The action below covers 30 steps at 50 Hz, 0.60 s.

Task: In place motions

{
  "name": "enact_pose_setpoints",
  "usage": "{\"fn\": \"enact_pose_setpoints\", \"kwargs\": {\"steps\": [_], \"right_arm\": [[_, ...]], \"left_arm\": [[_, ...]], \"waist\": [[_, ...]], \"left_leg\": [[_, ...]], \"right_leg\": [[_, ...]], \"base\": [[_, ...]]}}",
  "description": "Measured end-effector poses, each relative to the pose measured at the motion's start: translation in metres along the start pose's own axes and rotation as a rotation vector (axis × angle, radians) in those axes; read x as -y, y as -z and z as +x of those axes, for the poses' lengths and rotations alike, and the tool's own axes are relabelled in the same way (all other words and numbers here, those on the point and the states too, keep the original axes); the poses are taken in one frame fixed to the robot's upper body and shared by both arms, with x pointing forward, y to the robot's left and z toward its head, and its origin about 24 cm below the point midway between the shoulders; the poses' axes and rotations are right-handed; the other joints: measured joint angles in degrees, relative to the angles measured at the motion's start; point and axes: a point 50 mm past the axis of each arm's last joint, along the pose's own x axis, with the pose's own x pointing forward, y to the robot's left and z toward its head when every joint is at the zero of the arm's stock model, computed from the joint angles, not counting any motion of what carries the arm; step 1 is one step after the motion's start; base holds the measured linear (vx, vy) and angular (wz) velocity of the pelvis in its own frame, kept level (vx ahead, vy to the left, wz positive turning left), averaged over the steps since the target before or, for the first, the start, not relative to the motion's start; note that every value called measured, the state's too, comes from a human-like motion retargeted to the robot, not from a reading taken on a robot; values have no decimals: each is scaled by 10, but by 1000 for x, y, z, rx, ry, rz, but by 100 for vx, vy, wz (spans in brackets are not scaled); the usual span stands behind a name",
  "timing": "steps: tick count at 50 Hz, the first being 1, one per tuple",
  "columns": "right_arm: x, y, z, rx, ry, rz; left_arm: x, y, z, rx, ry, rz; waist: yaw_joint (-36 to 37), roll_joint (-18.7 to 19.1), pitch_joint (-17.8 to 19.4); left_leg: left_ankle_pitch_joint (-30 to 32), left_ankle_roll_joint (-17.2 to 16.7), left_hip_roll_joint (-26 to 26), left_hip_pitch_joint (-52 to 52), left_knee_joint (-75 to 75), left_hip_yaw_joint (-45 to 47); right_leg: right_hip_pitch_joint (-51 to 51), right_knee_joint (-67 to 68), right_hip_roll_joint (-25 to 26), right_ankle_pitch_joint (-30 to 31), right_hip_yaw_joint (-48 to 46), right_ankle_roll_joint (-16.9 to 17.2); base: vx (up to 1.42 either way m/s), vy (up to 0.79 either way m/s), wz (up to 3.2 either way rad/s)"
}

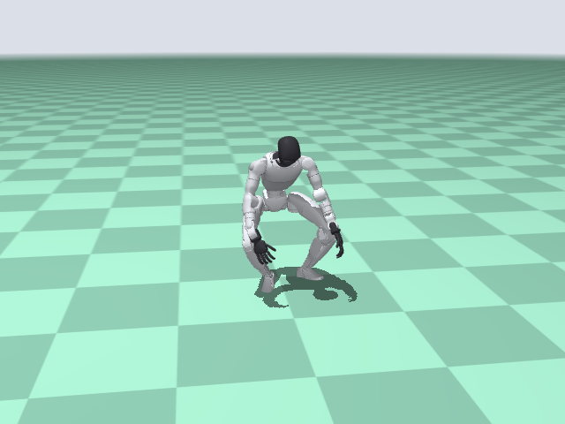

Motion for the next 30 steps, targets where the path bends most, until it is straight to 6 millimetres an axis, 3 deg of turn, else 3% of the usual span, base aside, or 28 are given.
{"fn": "enact_pose_setpoints", "kwargs": {"steps": [2,4,8,11,16,21,25,27,30], "right_arm": [[-4,11,-4,-37,-19,-20],[-27,32,-11,-99,-68,-22],[-100,87,-40,-317,-156,80],[-159,128,-81,-526,-239,206],[-247,176,-187,-935,-382,401],[-315,180,-319,-1321,-665,491],[-332,167,-413,-1565,-902,471],[-336,159,-439,-1649,-937,495],[-342,150,-453,-1732,-891,590]], "left_arm": [[-2,6,-1,-18,17,7],[1,32,-9,-87,47,9],[12,109,-42,-292,73,-9],[37,171,-84,-491,91,-96],[87,254,-187,-849,80,-386],[110,307,-326,-1283,-60,-524],[103,317,-438,-1616,14,-385],[95,316,-471,-1700,91,-286],[92,312,-496,-1773,118,-227]], "waist": [[0,1,0],[2,5,0],[-3,18,-1],[-13,24,-7],[-19,18,-17],[-31,14,-71],[-64,21,-137],[-71,26,-156],[-77,29,-175]], "left_leg": [[13,-26,-4,41,-67,-1],[21,-51,-4,107,-137,1],[59,-86,-15,269,-302,18],[109,-90,-40,397,-454,52],[201,-88,-105,618,-722,137],[260,-105,-158,787,-918,189],[279,-101,-195,857,-1000,191],[280,-103,-197,876,-1013,190],[274,-105,-195,884,-1011,189]], "right_leg": [[47,-80,12,22,-3,22],[121,-164,30,41,-5,44],[290,-350,66,88,-13,77],[415,-506,85,136,-15,94],[603,-735,93,220,-7,108],[748,-878,86,268,-59,122],[810,-937,90,284,-84,126],[831,-953,95,288,-94,131],[843,-962,98,289,-102,135]], "base": [[4,0,-5],[15,1,-23],[18,5,-6],[20,5,30],[24,4,22],[34,10,2],[52,18,12],[40,4,9],[17,1,1]]}}
